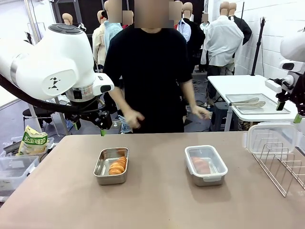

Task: Place the bread in airtight containers.
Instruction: Pick up one Airtight Container lid and hand it to the human.

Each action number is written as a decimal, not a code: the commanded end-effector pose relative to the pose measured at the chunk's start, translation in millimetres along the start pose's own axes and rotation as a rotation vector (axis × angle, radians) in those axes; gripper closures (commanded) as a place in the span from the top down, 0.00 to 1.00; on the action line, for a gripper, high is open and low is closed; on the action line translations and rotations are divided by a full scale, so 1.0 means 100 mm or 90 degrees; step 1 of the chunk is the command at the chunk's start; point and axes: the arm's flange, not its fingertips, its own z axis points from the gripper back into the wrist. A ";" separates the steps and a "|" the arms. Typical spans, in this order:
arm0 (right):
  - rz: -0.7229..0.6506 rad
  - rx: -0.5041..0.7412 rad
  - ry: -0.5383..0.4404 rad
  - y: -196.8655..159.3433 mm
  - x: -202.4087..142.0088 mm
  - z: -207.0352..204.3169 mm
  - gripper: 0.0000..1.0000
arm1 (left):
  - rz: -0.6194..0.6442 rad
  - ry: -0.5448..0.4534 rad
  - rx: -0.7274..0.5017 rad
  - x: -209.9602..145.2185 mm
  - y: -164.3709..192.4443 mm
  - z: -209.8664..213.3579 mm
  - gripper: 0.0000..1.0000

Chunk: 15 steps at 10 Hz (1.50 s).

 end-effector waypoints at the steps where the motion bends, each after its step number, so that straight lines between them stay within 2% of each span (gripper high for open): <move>1: 0.010 0.006 -0.003 0.01 0.00 -0.01 1.00 | -0.001 0.003 0.000 0.00 0.01 0.01 1.00; 9: 0.010 0.006 -0.003 0.01 0.00 -0.01 1.00 | -0.001 0.003 0.000 0.00 0.01 0.01 1.00; 11: -0.022 -0.005 0.009 -0.02 -0.01 0.03 1.00 | -0.001 0.003 0.000 0.00 0.01 0.01 1.00; 13: -0.044 -0.021 0.007 -0.20 -0.02 -0.03 1.00 | -0.001 0.003 0.000 0.00 0.01 0.01 1.00; 15: -0.036 0.011 0.010 -0.38 0.06 -0.15 1.00 | -0.001 0.003 0.000 0.00 0.01 0.01 1.00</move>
